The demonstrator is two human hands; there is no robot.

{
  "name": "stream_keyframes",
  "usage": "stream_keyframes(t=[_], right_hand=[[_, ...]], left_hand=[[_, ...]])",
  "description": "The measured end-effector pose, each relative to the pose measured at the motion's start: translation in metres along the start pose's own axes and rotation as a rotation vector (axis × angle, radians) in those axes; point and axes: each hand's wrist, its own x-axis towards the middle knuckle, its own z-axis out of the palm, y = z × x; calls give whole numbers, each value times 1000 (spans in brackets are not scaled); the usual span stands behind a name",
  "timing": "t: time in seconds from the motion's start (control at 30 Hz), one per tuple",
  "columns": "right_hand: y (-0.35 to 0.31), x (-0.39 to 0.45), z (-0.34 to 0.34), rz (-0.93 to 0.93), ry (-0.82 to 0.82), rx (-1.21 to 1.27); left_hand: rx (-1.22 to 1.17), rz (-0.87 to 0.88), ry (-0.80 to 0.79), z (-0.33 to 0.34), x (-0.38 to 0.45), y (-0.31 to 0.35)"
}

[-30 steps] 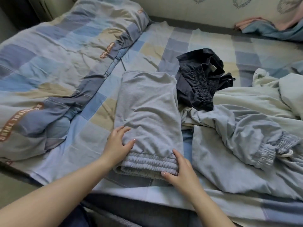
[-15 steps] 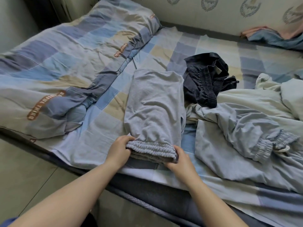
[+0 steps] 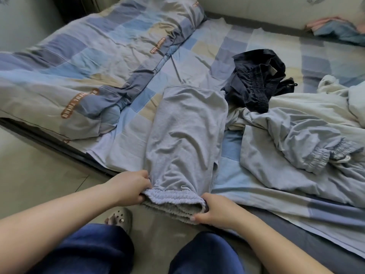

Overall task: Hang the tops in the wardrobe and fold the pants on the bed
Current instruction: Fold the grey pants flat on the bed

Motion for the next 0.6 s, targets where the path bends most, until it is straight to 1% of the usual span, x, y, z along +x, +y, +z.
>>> stream_keyframes(t=[0.07, 0.1, 0.13, 0.17, 0.23, 0.27, 0.3, 0.33, 0.4, 0.47, 0.53, 0.57, 0.6], right_hand=[[3, -11, 10, -23, -15, -59], [5, -15, 13, -31, 5, -122], [8, -19, 14, -48, 59, -207], [11, -22, 15, -82, 154, -303], [18, -23, 16, -245, 418, -513], [21, -22, 18, -340, 524, -601], [24, -19, 21, -427, 585, -663], [25, -15, 26, -497, 594, -707], [27, -7, 32, -594, 592, -752], [29, 2, 38, -611, 579, -757], [28, 8, 41, -613, 535, -742], [28, 9, 42, -623, 514, -720], [28, 10, 42, -633, 496, -685]], left_hand=[[45, 77, 6, 8, -12, -5], [105, 108, 18, 12, -15, -11], [184, 131, 25, 15, -16, -18], [264, 149, 23, 19, -17, -24], [376, 201, 35, 23, -17, -32], [420, 253, 90, 24, -16, -33], [457, 300, 162, 25, -15, -32], [475, 344, 243, 25, -12, -30], [434, 454, 374, 23, -3, -24], [398, 556, 388, 21, 4, -19], [401, 601, 319, 21, 12, -19], [357, 590, 241, 22, 13, -21], [264, 554, 159, 23, 13, -24]])
